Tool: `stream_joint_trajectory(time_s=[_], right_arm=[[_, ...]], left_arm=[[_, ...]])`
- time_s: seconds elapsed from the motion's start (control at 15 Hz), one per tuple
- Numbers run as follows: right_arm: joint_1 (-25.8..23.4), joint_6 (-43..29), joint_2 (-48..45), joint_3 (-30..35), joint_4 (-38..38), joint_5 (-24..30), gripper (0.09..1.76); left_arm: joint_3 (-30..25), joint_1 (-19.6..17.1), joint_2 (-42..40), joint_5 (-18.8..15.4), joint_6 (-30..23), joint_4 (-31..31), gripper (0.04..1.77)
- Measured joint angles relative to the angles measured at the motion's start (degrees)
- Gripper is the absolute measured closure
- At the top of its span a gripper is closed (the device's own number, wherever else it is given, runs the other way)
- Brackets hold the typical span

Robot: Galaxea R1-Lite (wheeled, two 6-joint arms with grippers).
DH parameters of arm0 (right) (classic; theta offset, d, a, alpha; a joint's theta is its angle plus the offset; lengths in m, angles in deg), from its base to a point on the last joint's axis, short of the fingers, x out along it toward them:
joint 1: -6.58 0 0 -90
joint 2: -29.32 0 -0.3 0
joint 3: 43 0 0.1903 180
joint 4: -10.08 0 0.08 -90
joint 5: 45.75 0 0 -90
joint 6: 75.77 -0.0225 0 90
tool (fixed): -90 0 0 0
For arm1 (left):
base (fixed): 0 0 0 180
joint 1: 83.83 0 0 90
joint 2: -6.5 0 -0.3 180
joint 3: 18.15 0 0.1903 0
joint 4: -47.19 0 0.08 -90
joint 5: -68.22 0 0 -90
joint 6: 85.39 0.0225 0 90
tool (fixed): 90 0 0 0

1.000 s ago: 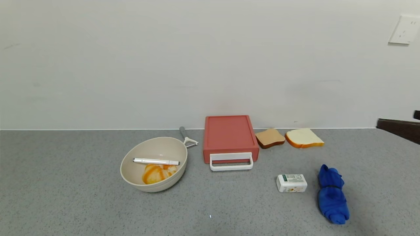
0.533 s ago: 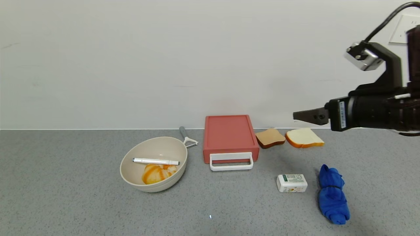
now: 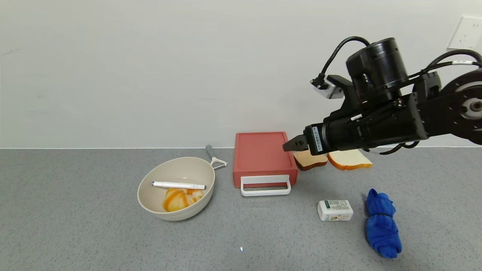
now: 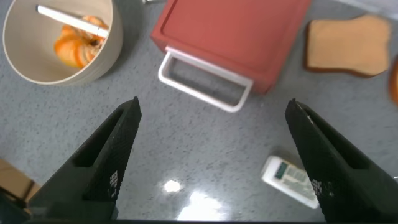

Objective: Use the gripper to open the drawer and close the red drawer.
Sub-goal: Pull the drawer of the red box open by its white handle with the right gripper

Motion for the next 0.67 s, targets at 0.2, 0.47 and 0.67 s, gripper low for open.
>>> stream_joint_trajectory(time_s=[0.2,0.47,0.67], right_arm=[[1.7,-3.9,4.7,-6.1,-6.7,-0.2,0.14],[2.5,-7.8,9.1,-13.8,-17.6,-0.3,0.14],[2.9,-10.3,11.4,-17.7,-22.0,-0.3,0.29]], left_arm=[[0.0,0.0,0.0,0.0,0.0,0.0,0.09],[0.0,0.0,0.0,0.0,0.0,0.0,0.09],[0.0,0.0,0.0,0.0,0.0,0.0,0.09]])
